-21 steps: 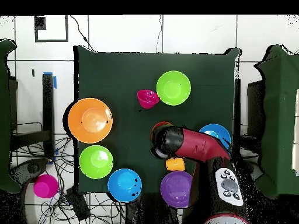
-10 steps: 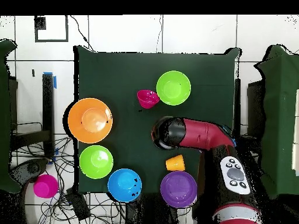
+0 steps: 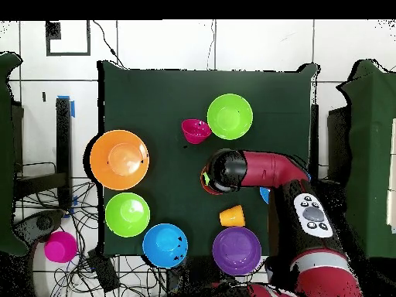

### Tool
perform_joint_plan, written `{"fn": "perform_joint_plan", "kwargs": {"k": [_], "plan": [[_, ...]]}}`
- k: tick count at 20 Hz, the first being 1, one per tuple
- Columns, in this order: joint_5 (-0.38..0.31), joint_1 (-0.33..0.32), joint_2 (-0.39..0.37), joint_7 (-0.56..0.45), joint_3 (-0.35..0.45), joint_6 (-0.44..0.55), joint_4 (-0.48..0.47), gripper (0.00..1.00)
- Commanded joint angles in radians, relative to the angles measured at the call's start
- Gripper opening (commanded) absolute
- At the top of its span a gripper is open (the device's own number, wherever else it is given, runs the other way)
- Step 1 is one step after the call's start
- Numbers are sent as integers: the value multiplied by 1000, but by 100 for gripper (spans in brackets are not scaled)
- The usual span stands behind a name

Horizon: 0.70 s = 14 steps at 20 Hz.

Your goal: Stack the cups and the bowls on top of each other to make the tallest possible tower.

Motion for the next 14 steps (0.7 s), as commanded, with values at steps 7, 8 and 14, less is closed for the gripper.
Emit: {"fn": "perform_joint_plan", "kwargs": {"k": [7, 8, 14], "plan": [[-112, -27, 119, -162, 205, -106, -35, 100], [-115, -23, 124, -154, 204, -107, -35, 100], [-125, -32, 135, -162, 215, -86, -34, 100]]}}
